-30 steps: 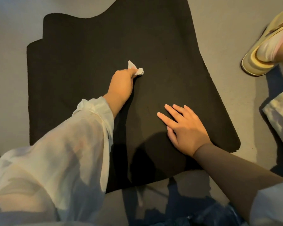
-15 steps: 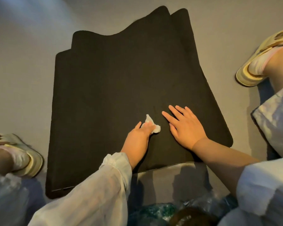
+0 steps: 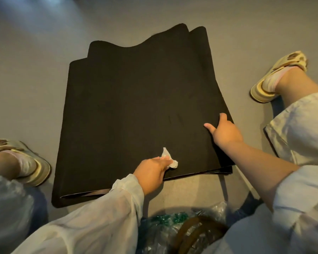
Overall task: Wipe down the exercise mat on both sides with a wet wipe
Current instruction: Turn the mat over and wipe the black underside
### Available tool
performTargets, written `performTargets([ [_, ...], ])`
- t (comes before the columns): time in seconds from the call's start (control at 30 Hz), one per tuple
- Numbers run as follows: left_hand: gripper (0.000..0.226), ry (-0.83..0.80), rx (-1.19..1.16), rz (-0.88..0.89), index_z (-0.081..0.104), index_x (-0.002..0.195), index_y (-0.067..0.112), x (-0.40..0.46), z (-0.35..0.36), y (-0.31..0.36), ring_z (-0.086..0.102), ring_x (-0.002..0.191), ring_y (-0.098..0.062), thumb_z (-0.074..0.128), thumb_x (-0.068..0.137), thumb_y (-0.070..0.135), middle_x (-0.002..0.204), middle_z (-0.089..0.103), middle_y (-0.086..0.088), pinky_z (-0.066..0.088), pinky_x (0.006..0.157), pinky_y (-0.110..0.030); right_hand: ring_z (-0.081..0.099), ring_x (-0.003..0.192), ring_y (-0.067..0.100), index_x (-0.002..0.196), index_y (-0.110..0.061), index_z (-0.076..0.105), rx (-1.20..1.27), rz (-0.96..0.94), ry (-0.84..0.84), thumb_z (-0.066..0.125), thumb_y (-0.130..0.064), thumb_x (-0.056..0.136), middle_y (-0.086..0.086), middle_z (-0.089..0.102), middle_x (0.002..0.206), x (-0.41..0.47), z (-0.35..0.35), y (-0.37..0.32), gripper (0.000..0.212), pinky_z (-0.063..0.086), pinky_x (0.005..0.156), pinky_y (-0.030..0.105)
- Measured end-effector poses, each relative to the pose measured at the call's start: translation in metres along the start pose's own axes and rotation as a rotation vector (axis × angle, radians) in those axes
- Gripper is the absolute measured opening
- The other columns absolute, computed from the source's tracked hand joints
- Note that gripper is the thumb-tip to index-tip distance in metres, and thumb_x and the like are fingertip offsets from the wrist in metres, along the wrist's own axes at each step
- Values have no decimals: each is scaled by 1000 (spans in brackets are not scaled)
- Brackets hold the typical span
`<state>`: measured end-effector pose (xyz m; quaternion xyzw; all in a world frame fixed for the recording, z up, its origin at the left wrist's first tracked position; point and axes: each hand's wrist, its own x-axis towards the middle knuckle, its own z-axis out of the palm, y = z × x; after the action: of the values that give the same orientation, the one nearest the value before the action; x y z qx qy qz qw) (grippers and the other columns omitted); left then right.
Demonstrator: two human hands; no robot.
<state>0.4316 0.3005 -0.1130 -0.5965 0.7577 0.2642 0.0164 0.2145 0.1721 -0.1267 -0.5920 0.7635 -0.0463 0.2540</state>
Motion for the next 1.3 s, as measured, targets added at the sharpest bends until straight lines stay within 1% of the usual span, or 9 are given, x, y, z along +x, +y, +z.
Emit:
performTargets([
  [0.2, 29, 362, -225, -89, 64, 120, 16, 14, -39, -9, 62, 107, -21, 49, 96, 14, 114, 68, -4, 41, 93, -24, 48, 57, 18, 130, -13, 31, 3, -40, 128, 44, -50, 94, -1, 49, 71, -29, 22, 9, 53, 34, 45, 29],
  [0.27, 29, 477, -218, -131, 64, 120, 17, 27, -53, -10, 61, 106, -24, 48, 96, 14, 114, 67, -6, 44, 94, -29, 55, 69, 22, 133, -14, 33, -12, -48, 145, 44, -54, 92, 3, 56, 86, -31, 22, 14, 59, 39, 50, 30],
  [0.37, 31, 580, -186, -187, 61, 122, 21, 57, -72, -17, 60, 103, -25, 44, 97, 16, 113, 66, -7, 46, 89, -37, 53, 108, 30, 143, -17, 29, -143, -213, 241, 45, -55, 90, 12, 49, 127, -25, 19, 21, 67, 49, 79, 41],
  [0.53, 28, 723, -387, -227, 63, 115, 8, 110, -94, -30, 58, 94, -22, 42, 97, 7, 103, 64, -10, 33, 71, -12, 19, 142, 25, 148, -35, 21, -216, -517, 64, 35, -49, 95, 5, 15, 157, 0, 11, 36, 57, 17, 116, 46],
  [0.73, 39, 686, -398, -269, 53, 130, 7, 165, -105, -43, 48, 124, -21, 56, 91, 10, 131, 55, -10, 26, 95, -11, 0, 146, 20, 141, -42, -1, -209, -488, 44, 33, -51, 93, 1, 1, 159, 4, 30, 43, 59, 4, 117, 41],
  [0.83, 26, 686, -310, -192, 62, 114, 1, 189, -109, -47, 48, 122, -28, 49, 92, 4, 123, 57, -14, 27, 90, -10, 1, 146, 21, 140, -43, 2, -164, -489, 40, 38, -48, 93, 1, 3, 159, 7, 30, 43, 59, 4, 117, 42],
  [0.93, 29, 689, -255, -158, 61, 118, 0, 212, -111, -47, 44, 122, -29, 46, 94, 4, 131, 50, -18, 30, 89, -17, 3, 146, 22, 140, -43, 5, -142, -497, 40, 43, -46, 93, 1, 5, 159, 7, 32, 45, 60, 6, 118, 43],
  [1.07, 25, 617, -245, -144, 68, 106, 4, 232, -105, -49, 55, 105, -24, 48, 91, 7, 111, 61, -12, 35, 82, -17, 3, 146, 22, 139, -42, 6, -124, -492, 30, 45, -45, 92, 0, 6, 159, 10, 32, 44, 61, 7, 118, 44],
  [1.3, 24, 504, -110, -98, 69, 110, 10, 209, -91, -53, 58, 103, -27, 51, 95, 16, 108, 65, -11, 34, 81, -21, 7, 146, 25, 139, -42, 9, -123, -502, 45, 46, -43, 93, 3, 9, 159, 11, 33, 45, 59, 8, 117, 44],
])
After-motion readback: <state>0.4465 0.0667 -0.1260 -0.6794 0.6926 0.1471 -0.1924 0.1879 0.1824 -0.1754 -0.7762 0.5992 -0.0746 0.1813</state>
